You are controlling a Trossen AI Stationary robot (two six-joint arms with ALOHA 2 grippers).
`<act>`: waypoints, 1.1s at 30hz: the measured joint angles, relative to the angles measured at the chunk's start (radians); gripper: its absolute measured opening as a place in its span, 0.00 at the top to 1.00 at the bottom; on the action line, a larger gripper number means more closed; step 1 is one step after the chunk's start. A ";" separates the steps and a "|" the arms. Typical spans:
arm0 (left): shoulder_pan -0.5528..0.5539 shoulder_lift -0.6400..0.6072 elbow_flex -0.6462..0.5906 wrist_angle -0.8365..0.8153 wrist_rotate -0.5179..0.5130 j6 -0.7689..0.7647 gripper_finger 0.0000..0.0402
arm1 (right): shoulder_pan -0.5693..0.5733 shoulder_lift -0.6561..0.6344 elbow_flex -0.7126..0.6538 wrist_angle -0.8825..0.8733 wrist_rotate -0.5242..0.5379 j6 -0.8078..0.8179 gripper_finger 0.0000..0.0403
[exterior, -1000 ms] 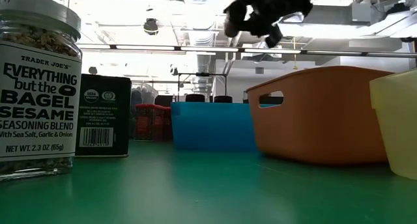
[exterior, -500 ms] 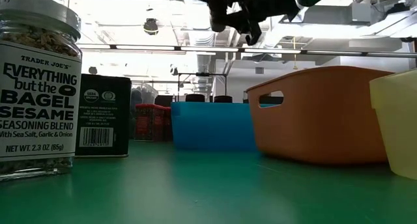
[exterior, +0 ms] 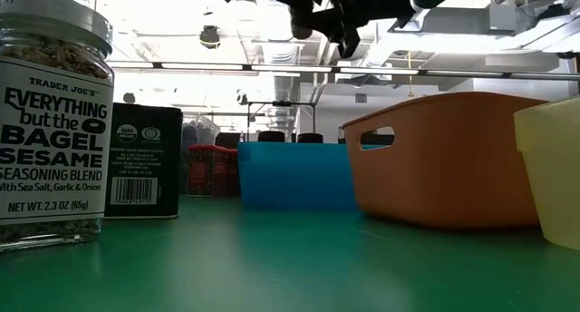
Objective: Sort spices by type
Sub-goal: Put the black seasoning bottle into the pink bin
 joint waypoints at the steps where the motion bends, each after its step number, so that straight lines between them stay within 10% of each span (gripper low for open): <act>1: 0.003 0.000 0.000 -0.002 0.000 0.015 0.36 | 0.000 0.001 0.000 0.009 -0.005 0.009 0.42; 33: 0.005 0.001 0.000 0.035 0.064 0.064 0.52 | 0.007 -0.003 0.000 0.043 -0.126 -0.044 0.34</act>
